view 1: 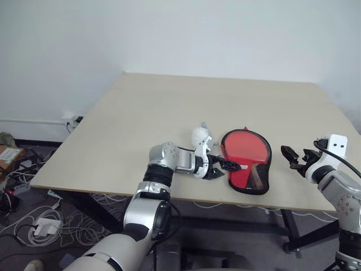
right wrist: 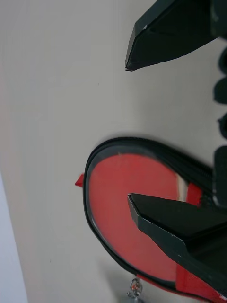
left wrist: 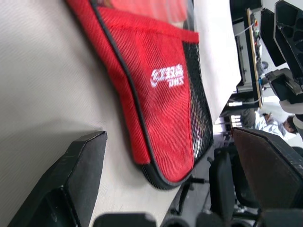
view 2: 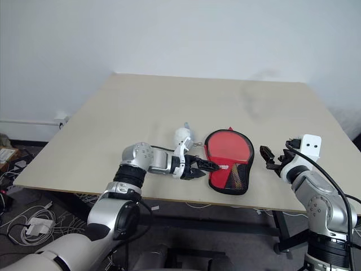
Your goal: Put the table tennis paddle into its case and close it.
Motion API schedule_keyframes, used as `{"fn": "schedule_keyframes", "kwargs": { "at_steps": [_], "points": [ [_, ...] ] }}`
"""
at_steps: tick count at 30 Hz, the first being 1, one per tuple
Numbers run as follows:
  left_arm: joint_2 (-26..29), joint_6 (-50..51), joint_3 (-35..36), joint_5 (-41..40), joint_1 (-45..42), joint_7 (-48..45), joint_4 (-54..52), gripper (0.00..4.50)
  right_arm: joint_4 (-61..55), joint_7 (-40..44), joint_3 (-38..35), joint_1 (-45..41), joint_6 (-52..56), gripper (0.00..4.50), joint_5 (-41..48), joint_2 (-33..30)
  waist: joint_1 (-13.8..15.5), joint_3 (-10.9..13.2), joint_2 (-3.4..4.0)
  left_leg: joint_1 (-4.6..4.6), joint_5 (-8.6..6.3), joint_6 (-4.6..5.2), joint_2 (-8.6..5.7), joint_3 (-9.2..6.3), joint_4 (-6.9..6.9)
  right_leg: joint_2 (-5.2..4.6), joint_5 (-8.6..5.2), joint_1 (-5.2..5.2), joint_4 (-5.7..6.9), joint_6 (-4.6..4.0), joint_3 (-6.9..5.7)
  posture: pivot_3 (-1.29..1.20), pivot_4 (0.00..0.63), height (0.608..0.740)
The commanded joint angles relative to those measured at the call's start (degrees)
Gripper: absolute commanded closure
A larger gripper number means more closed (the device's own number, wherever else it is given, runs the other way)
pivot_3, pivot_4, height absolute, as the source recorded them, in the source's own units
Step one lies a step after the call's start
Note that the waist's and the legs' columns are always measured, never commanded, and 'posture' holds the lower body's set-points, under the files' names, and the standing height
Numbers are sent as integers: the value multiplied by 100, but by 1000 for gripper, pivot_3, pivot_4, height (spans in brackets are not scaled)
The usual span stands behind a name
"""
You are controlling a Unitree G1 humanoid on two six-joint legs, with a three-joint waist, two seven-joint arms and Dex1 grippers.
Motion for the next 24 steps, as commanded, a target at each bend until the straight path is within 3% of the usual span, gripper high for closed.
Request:
{"fn": "schedule_keyframes", "kwargs": {
  "at_steps": [1,10,23,24],
  "points": [
    [-280,-157,-277,115,-77,-3,250,0,-152,-35,-76,-151,-83,37,-23,9,23,-1,1,0,-2,3,-3,-2,4,-2,0,2,-1,0,-1,0,0,715],
    [-570,-19,-270,-86,-155,-167,274,0,-115,-115,-130,-204,-107,37,-72,61,14,-1,0,-3,-10,16,-26,-3,6,-25,-1,4,-1,2,-1,0,0,715],
    [-655,-119,68,-410,-253,-438,647,4477,-16,-202,-169,-265,-156,0,-141,106,-22,1,-1,-5,-9,17,-24,-5,4,-24,-1,-4,1,3,2,0,0,715],
    [-658,-108,56,-415,-260,-421,643,4477,-24,-210,-174,-257,-154,0,-149,108,-24,0,-1,-5,-9,17,-24,-5,4,-24,-1,-4,1,3,2,0,0,715]
  ]
}}
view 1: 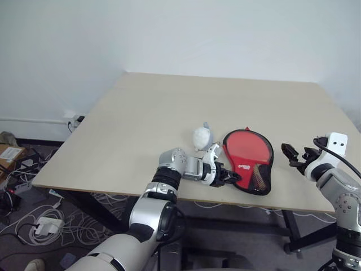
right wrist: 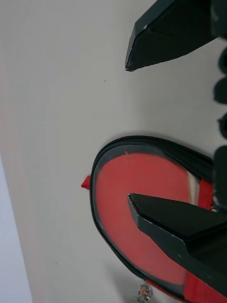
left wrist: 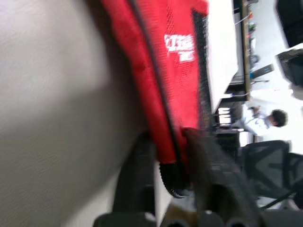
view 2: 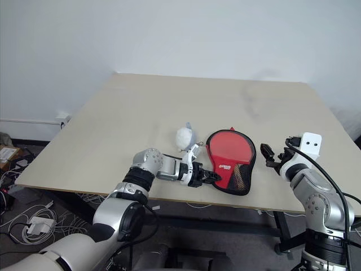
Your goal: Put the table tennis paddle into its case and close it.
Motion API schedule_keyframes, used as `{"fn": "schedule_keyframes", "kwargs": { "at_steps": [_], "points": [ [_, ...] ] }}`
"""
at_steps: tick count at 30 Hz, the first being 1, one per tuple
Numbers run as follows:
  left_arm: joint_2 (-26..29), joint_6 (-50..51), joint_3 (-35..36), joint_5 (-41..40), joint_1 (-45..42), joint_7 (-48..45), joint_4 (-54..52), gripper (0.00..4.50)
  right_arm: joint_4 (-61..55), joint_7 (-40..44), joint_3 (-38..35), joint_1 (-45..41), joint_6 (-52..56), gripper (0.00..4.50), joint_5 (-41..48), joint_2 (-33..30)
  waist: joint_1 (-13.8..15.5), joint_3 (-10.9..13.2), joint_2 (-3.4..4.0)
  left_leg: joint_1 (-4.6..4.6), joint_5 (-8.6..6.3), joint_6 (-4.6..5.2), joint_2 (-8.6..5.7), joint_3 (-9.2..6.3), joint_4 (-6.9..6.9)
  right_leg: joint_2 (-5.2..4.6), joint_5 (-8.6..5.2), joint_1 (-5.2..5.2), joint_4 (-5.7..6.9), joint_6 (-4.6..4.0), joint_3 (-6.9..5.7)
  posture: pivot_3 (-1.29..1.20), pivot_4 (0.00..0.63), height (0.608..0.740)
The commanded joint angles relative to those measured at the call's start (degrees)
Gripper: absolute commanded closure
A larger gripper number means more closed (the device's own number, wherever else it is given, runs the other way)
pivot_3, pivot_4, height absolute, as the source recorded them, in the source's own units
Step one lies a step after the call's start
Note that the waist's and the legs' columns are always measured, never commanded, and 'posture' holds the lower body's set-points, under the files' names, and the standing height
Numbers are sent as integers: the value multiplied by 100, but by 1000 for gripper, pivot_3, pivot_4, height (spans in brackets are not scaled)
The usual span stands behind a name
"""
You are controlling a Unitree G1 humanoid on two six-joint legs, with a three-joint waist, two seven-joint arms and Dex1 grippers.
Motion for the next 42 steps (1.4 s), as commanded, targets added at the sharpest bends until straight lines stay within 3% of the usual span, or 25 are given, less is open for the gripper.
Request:
{"fn": "schedule_keyframes", "kwargs": {
  "at_steps": [1,8,16,20,28,35,42],
  "points": [
    [-463,48,24,-202,-217,-110,-87,4477,-81,-43,-159,-98,-129,0,-42,-11,-2,0,0,0,0,0,0,0,0,0,0,0,0,0,0,0,0,715],
    [-468,115,275,-143,-286,328,242,4477,-87,-60,-208,-124,-140,0,-61,-5,-7,0,0,1,0,0,0,0,0,0,0,0,0,0,1,0,0,715],
    [-391,1526,353,-406,-9,642,-843,4477,-225,-88,-147,-73,-181,0,-143,17,-33,0,0,1,1,-2,1,-6,-6,2,-1,-2,2,1,2,0,0,715],
    [-358,1832,-14,-862,249,790,-1307,4477,-292,-84,-186,11,-175,0,-150,22,-29,0,1,0,1,-2,0,-7,-4,1,-1,0,1,2,2,0,0,715],
    [-152,1832,-1314,-2257,601,1347,-1244,4477,-317,-88,-161,44,-159,0,-169,15,-20,-1,2,1,1,-3,1,-10,-3,1,-1,2,2,1,3,0,0,715],
    [-177,1832,-1529,-3075,649,1971,-1108,4477,-367,-95,-127,64,-127,0,-175,12,-22,-1,2,1,1,-2,0,-10,-1,0,-1,2,1,1,4,0,0,715],
    [-39,1832,-1707,-3377,858,2084,-1866,4477,-399,-103,-88,125,-96,0,-195,17,-23,-1,2,1,1,-3,0,-10,-1,0,0,3,1,1,3,0,0,715]
  ]
}}
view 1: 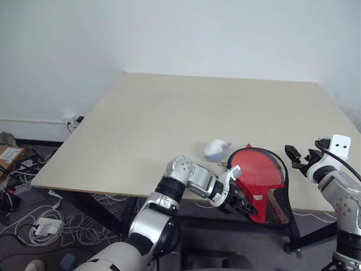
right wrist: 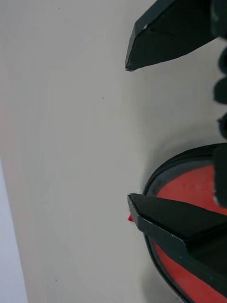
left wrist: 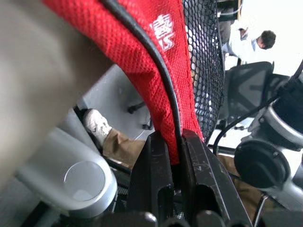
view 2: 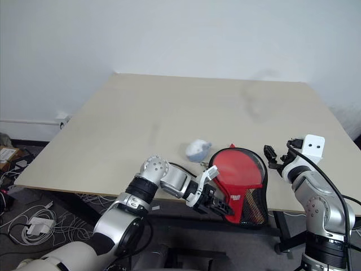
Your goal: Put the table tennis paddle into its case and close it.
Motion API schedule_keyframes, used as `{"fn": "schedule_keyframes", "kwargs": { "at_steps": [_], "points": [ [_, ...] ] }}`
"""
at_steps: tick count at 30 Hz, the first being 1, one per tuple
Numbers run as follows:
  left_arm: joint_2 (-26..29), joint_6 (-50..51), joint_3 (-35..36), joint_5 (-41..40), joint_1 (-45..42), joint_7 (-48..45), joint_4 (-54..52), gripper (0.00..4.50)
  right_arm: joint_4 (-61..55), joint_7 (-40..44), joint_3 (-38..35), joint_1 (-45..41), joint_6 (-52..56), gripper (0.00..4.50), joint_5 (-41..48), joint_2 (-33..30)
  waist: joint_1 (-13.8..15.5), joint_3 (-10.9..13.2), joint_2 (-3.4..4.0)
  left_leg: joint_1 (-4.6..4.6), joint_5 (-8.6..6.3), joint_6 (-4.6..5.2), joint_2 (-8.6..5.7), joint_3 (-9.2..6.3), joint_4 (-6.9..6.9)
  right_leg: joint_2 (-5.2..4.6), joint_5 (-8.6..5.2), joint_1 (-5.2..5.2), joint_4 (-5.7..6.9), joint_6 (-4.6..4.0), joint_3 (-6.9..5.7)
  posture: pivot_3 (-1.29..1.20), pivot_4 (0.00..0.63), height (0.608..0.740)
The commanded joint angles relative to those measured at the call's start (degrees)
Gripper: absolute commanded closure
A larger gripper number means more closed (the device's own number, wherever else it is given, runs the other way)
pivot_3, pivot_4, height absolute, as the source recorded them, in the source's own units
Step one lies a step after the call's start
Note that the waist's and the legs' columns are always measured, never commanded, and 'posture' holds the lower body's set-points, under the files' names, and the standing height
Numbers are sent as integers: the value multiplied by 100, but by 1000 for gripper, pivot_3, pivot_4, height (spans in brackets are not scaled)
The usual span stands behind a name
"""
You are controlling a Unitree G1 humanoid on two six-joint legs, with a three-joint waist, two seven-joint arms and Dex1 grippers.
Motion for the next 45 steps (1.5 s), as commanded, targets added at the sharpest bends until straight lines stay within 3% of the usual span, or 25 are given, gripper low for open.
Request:
{"fn": "schedule_keyframes", "kwargs": {
  "at_steps": [1,9,14,18,24,27,28,31,34,45],
  "points": [
    [-52,80,37,-284,44,-3,-467,4223,-245,10,-25,-54,-48,0,-33,-31,-2,0,1,0,0,0,0,0,0,0,0,0,0,0,0,0,0,715],
    [337,80,-162,-463,-57,-17,-338,1622,-136,37,50,-179,-29,0,-60,-60,-9,-1,2,1,0,-1,1,1,0,0,0,-1,0,0,1,0,0,715],
    [715,69,-155,42,-211,-319,-884,1622,-158,88,85,-261,6,0,-3,-65,-10,-1,2,1,0,-1,0,2,0,1,0,-1,0,0,0,0,0,715],
    [1344,-192,-419,316,-183,-1073,-1745,1622,-316,298,318,-289,162,0,77,-76,-15,-2,4,2,1,-6,1,5,-4,2,0,-2,0,0,0,0,0,715],
    [2466,-1838,-564,914,-328,-2937,-2895,1622,-502,606,1166,-221,458,0,2,29,-19,-2,8,3,-6,-29,3,10,-12,4,0,-5,0,-1,-1,0,0,715],
    [2622,-2699,-506,1499,-588,-3278,-2483,1622,-472,644,1572,-161,438,0,-110,160,1,-2,6,2,-7,-31,0,37,-10,4,0,0,-4,-1,-11,0,0,715],
    [2617,-2903,-479,1698,-718,-3304,-2165,1596,-420,639,1685,-165,433,184,-151,221,2,-2,6,2,-7,-31,0,40,-10,4,1,1,-6,-1,-12,0,0,715],
    [2574,-3528,-448,2254,-1031,-3443,-1318,1583,-259,624,1912,-217,313,952,-305,383,-11,-1,6,1,2,-15,0,42,-9,4,0,-2,-7,0,-10,0,0,715],
    [2494,-4149,-473,2754,-1290,-3606,-602,1583,99,596,1971,-355,236,2056,-431,473,-12,1,3,1,5,-10,2,43,-11,6,0,-6,-7,1,-9,0,0,715],
    [1735,-5852,-676,4346,-1655,-4090,1482,1583,1132,479,1817,-720,-39,2056,-823,610,-9,4,-5,-1,4,-8,3,45,-8,7,0,-6,-5,1,-9,0,0,715]
  ]
}}
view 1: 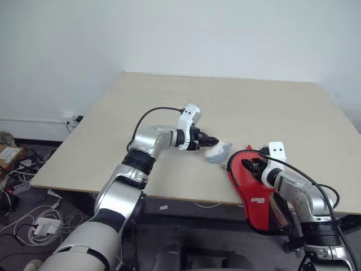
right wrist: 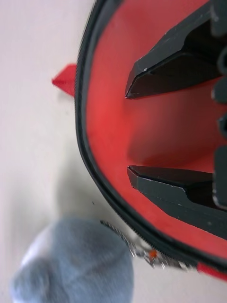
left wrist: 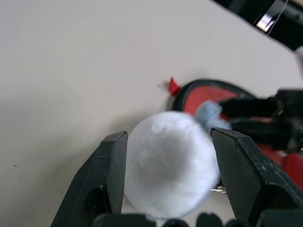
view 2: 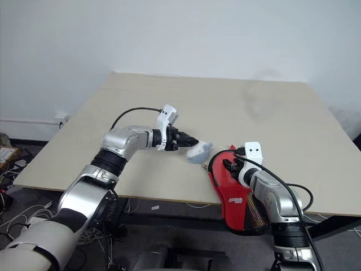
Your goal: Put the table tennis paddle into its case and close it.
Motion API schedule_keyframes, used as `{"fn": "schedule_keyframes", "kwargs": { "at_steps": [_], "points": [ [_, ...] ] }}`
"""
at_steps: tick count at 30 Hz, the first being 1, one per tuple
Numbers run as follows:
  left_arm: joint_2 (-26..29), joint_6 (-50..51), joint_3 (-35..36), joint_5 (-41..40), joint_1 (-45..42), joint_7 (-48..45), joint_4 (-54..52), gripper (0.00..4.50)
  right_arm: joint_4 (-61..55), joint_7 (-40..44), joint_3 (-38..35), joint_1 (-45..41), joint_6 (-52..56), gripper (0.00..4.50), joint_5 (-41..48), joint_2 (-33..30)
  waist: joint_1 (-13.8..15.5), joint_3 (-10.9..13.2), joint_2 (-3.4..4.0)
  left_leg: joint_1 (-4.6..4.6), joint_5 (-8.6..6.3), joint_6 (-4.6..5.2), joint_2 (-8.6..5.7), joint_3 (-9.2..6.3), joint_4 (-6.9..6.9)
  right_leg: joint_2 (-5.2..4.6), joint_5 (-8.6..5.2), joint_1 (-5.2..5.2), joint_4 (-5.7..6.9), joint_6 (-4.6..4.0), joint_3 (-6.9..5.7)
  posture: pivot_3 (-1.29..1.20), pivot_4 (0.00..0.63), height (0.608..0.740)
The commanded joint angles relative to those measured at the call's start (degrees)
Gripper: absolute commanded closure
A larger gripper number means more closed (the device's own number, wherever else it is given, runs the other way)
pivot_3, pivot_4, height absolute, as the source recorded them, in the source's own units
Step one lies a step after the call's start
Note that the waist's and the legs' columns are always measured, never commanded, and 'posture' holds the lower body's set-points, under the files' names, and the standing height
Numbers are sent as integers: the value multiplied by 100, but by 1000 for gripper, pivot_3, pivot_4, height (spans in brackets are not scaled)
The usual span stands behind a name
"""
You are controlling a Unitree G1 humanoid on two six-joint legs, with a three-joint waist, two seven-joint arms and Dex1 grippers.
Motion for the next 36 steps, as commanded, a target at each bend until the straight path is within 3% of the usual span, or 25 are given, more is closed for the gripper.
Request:
{"fn": "schedule_keyframes", "kwargs": {
  "at_steps": [1,15,20,23,26,28,36],
  "points": [
    [-156,-320,75,287,-274,-216,243,1583,161,-42,-154,-58,-4,2056,-86,27,0,0,0,0,0,0,0,0,0,0,0,0,0,0,0,0,0,715],
    [-513,-183,54,1062,-229,-599,1127,1583,107,-83,-78,126,156,2056,-316,98,2,-9,-14,2,-2,3,3,-5,5,0,0,6,2,0,-2,0,0,715],
    [-573,-264,233,1138,-237,-616,1261,2739,19,-30,36,178,285,2101,-379,68,0,-11,-17,3,-7,11,5,-8,7,0,0,7,2,0,-2,0,0,715],
    [-626,-319,244,1258,-272,-582,1293,3685,46,-10,103,207,457,2699,-392,71,0,-15,-23,3,-7,11,6,-12,7,0,0,7,2,0,-2,0,0,715],
    [-679,-408,230,1458,-376,-307,1502,4458,140,30,271,243,597,3706,-503,34,0,-31,-45,5,-10,16,6,-23,7,1,0,9,2,0,-3,0,0,715],
    [-692,-494,310,1509,-473,-192,1632,4500,206,82,401,295,690,4371,-561,33,-3,-44,-57,7,-19,29,8,-41,6,2,0,10,2,0,-3,0,0,715],
    [-754,-908,655,1579,-978,78,2203,4500,289,29,463,320,880,4443,-642,211,-5,-76,-97,10,-26,26,27,-44,10,17,0,12,2,-1,-4,0,0,715]
  ]
}}
